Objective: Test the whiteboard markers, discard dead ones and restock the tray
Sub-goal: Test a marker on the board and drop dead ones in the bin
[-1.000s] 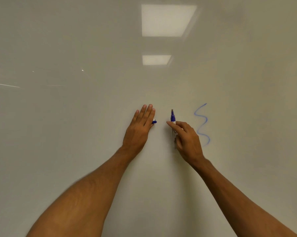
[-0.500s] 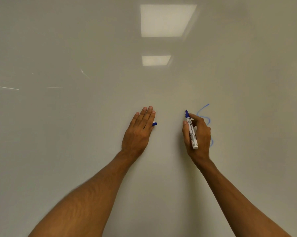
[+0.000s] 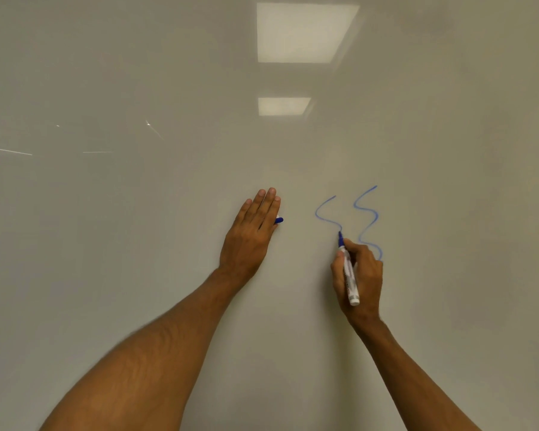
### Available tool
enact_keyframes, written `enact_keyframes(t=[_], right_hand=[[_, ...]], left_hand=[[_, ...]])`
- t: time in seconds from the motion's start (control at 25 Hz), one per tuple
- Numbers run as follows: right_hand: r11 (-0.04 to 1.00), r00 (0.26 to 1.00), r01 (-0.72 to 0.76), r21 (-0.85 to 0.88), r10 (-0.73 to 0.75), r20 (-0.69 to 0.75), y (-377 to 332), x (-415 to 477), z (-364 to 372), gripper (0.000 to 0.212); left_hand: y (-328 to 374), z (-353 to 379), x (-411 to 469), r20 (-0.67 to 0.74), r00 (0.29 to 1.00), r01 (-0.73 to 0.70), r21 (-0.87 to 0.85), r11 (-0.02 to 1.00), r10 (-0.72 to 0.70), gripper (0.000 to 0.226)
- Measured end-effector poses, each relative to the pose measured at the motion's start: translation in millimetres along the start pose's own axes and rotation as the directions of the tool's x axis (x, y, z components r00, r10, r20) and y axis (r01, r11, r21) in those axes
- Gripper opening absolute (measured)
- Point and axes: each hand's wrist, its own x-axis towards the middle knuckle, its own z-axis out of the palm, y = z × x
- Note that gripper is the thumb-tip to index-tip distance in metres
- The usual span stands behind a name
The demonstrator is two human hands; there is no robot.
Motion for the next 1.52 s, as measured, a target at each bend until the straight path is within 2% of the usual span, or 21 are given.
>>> enact_keyframes(t=[0.08, 0.12, 0.16, 0.28, 0.32, 0.48, 0.6, 0.68, 0.8, 0.84, 0.92, 1.04, 1.12, 1.2, 1.28, 1.36, 1.52], right_hand=[[0.974, 0.972, 0.210, -0.086, -0.198, 0.129, 2, -17, -5, 0.014], [0.958, 0.952, 0.267, -0.103, -0.246, 0.181, 5, -23, -9, 0.013], [0.961, 0.956, 0.251, -0.116, -0.227, 0.187, 9, -28, -14, 0.014], [0.994, 0.996, 0.006, -0.111, 0.004, 0.090, 14, -45, -27, 0.021], [0.993, 0.995, -0.008, -0.121, 0.021, 0.101, 13, -53, -30, 0.021], [0.979, 0.922, 0.170, -0.113, -0.117, 0.370, 11, -84, -34, 0.017], [0.972, 0.876, 0.199, -0.125, -0.119, 0.467, 9, -100, -30, 0.020], [0.951, 0.823, 0.290, -0.109, -0.190, 0.535, 1, -111, -26, 0.022], [0.933, 0.754, 0.359, -0.009, -0.284, 0.593, -16, -130, -19, 0.040], [0.945, 0.754, 0.327, 0.022, -0.275, 0.596, -22, -136, -15, 0.041], [0.981, 0.759, 0.173, 0.083, -0.186, 0.624, -35, -151, -7, 0.043], [0.989, 0.721, 0.008, 0.150, -0.110, 0.685, -52, -169, 8, 0.029], [0.983, 0.668, -0.015, 0.181, -0.125, 0.734, -60, -187, 18, 0.023], [0.983, 0.600, -0.084, 0.163, -0.081, 0.796, -68, -206, 23, 0.015], [0.982, 0.507, -0.154, 0.105, -0.013, 0.862, -73, -229, 26, 0.022], [0.986, 0.449, -0.144, 0.081, -0.008, 0.894, -75, -247, 28, 0.033], [0.986, 0.370, -0.104, 0.127, -0.080, 0.925, -75, -273, 31, 0.033]], left_hand=[[-1, 0, 0, 0.002, 1.000, 0.000, -0.005, 1.000, 0.000, 0.043], [-1, 0, 0, 0.002, 1.000, 0.000, -0.012, 1.000, 0.000, 0.043], [-1, 0, 0, 0.002, 1.000, 0.001, -0.020, 1.000, 0.000, 0.042], [3, -3, 1, 0.011, 1.000, 0.027, -0.035, 0.999, -0.027, 0.041], [4, -4, 2, 0.023, 0.999, 0.043, -0.049, 0.998, -0.042, 0.042], [10, -12, 3, 0.104, 0.991, 0.089, -0.058, 0.994, -0.083, 0.045], [9, -24, -4, 0.161, 0.985, 0.074, -0.037, 0.997, -0.067, 0.043], [9, -34, -22, 0.192, 0.980, 0.051, -0.018, 0.999, -0.046, 0.042], [6, -52, -69, 0.251, 0.967, 0.051, 0.012, 0.999, -0.052, 0.045], [6, -58, -86, 0.270, 0.960, 0.073, 0.024, 0.997, -0.077, 0.047], [4, -71, -124, 0.312, 0.941, 0.119, 0.052, 0.991, -0.130, 0.050], [4, -91, -173, 0.357, 0.921, 0.125, 0.098, 0.987, -0.152, 0.046], [5, -108, -202, 0.391, 0.903, 0.136, 0.130, 0.982, -0.177, 0.045], [9, -127, -230, 0.443, 0.872, 0.150, 0.163, 0.975, -0.209, 0.048], [13, -146, -259, 0.518, 0.821, 0.164, 0.189, 0.968, -0.240, 0.051], [16, -160, -288, 0.572, 0.778, 0.186, 0.187, 0.965, -0.260, 0.051], [20, -177, -326, 0.652, 0.703, 0.221, 0.178, 0.959, -0.283, 0.053]])
